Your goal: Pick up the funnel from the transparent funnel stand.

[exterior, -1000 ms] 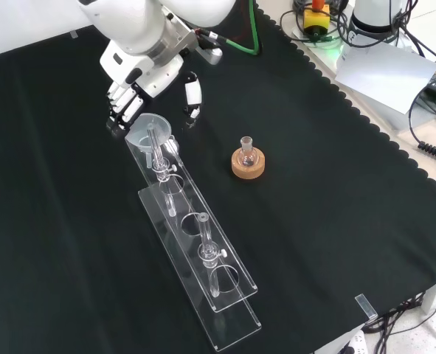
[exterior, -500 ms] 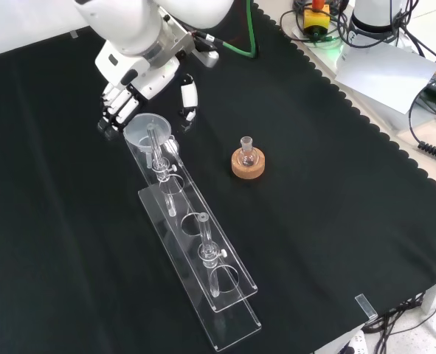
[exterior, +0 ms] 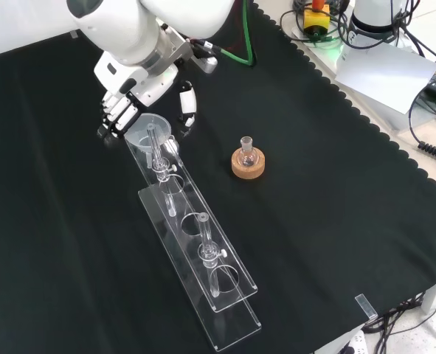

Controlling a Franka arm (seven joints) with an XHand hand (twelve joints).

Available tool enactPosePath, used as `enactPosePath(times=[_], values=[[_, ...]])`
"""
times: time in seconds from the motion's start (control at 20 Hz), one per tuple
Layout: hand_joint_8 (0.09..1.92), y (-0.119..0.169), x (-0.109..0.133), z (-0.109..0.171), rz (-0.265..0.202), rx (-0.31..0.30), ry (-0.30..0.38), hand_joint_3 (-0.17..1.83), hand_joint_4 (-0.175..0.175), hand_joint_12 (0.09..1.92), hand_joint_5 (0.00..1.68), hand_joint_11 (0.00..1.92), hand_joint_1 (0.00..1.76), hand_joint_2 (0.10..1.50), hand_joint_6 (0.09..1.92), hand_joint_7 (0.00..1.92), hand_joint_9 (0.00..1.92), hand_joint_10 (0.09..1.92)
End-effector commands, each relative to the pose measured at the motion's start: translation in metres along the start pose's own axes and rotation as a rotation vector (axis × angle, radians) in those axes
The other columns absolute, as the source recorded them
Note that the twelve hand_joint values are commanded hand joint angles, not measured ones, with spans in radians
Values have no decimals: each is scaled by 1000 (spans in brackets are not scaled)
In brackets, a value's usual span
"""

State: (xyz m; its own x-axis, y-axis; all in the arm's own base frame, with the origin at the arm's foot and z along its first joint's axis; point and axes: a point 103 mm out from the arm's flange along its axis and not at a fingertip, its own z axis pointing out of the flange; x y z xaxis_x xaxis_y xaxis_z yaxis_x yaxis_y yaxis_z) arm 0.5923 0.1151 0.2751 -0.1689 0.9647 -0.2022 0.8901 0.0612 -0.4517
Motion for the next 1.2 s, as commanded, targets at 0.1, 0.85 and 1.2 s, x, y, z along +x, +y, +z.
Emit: enactPosePath(times=[0.1, 0.85, 1.2], values=[[361, 7, -9, 11, -18, 35, 3, 605, -96, 1407, 101, 289, 757, 605, 87, 0, 274, 795], [712, -17, -16, -28, 71, -173, -233, 270, 43, 994, 927, 1001, 1029, 977, 968, 817, 1206, 427], [713, -65, -29, -78, 67, -193, -196, 50, 60, 941, 927, 1040, 1041, 1114, 1091, 834, 1249, 374]])
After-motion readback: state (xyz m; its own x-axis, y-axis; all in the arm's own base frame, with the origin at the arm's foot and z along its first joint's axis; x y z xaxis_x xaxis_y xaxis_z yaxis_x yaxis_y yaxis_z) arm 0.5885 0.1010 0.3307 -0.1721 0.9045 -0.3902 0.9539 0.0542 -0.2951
